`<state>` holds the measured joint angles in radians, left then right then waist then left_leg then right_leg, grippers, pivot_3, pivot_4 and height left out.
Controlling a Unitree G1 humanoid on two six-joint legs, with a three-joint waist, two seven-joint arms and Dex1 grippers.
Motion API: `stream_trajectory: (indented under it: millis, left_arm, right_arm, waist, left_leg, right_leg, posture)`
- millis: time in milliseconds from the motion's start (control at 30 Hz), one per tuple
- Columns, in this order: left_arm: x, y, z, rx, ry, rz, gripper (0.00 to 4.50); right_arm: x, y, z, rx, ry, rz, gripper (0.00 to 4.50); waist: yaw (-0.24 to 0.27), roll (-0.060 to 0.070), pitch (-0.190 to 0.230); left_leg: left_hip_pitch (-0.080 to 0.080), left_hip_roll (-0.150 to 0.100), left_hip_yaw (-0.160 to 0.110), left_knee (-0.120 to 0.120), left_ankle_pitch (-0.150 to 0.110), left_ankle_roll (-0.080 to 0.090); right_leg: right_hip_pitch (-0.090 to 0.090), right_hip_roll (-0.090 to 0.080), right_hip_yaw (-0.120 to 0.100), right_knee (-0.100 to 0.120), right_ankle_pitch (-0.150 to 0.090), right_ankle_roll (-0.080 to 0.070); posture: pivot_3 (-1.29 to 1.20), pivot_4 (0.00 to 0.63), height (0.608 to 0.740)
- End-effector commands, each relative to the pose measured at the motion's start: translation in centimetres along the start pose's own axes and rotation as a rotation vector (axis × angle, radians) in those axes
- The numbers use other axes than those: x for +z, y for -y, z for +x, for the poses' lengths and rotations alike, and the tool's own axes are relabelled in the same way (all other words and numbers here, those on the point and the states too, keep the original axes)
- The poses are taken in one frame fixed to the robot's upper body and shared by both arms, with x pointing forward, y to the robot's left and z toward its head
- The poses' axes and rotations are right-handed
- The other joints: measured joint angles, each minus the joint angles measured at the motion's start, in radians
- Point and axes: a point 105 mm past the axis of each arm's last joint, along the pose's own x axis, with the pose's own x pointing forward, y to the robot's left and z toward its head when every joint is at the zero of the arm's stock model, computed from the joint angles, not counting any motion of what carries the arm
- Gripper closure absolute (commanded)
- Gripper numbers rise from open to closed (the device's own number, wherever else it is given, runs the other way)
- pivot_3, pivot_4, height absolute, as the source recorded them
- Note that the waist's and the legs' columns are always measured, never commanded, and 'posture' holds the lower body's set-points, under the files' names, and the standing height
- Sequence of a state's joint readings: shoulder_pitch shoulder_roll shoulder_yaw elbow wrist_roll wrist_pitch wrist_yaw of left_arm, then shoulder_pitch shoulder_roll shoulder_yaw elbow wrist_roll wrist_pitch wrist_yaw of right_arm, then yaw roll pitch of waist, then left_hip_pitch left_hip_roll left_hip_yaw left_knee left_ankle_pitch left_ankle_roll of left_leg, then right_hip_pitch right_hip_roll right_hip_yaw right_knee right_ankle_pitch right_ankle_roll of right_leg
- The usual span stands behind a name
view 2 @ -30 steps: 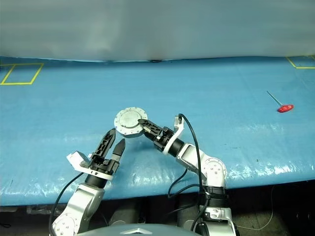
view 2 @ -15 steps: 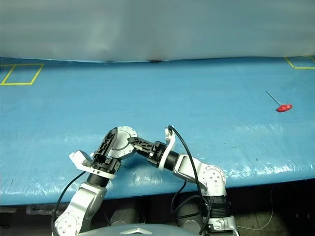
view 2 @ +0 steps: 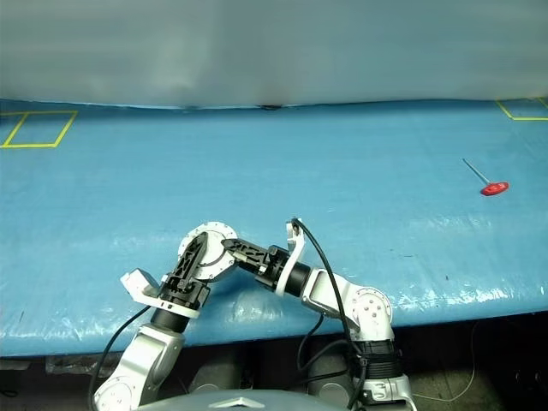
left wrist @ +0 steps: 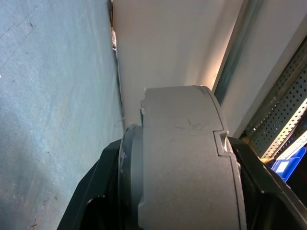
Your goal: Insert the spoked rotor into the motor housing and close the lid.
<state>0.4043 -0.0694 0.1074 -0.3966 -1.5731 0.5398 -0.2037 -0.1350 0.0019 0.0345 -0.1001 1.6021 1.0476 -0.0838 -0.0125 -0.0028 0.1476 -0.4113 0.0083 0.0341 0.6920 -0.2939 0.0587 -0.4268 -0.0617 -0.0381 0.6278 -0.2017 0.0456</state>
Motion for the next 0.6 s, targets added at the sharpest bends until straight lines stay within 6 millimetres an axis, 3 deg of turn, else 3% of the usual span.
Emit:
stream_trajectory:
  millis: [33,100,267,333,600]
  left_arm:
    - [-1.1,1.4,0.3,-0.08,-0.043,-0.035,2.09]
    - [-1.0,1.3,0.3,-0.081,-0.042,-0.033,2.09]
    - [-0.7,1.2,0.4,-0.082,-0.029,-0.019,2.09]
    - [-0.4,1.2,0.5,-0.085,-0.023,-0.01,2.09]
    - [1.0,1.7,1.3,-0.094,0.027,0.039,2.09]
  right_arm:
    - [0.8,-1.7,0.3,0.059,0.038,-0.067,2.1]
    - [0.9,-1.9,0.3,0.073,0.045,-0.078,2.1]
    - [1.2,-2.0,-0.1,0.083,0.073,-0.094,0.45]
    - [1.2,-2.0,-0.3,0.085,0.076,-0.1,0.0]
    - [1.2,-1.2,-1.3,0.027,0.083,-0.2,0.0]
  waist:
    - [0.0,0.0,0.0]
    - [0.0,0.0,0.0]
    - [0.0,0.0,0.0]
    - [0.0,0.0,0.0]
    - [0.001,0.0,0.0]
  left_leg:
    - [0.0,0.0,0.0,0.0,0.0,0.0]
    - [0.0,0.0,0.0,0.0,0.0,0.0]
    - [0.0,0.0,0.0,0.0,0.0,0.0]
    - [0.0,0.0,0.0,0.0,0.0,0.0]
    - [0.0,0.0,0.0,0.001,0.0,0.0]
  right_leg:
    - [0.0,0.0,0.0,0.0,0.0,0.0]
    - [0.0,0.0,0.0,0.0,0.0,0.0]
    - [0.0,0.0,0.0,0.0,0.0,0.0]
    - [0.0,0.0,0.0,0.0,0.0,0.0]
    - [0.0,0.0,0.0,0.001,0.0,0.0]
  posture:
    - [0.0,0.15,0.74]
    - [0.0,0.15,0.74]
    - [0.0,0.15,0.74]
    - [0.0,0.15,0.74]
    - [0.0,0.15,0.74]
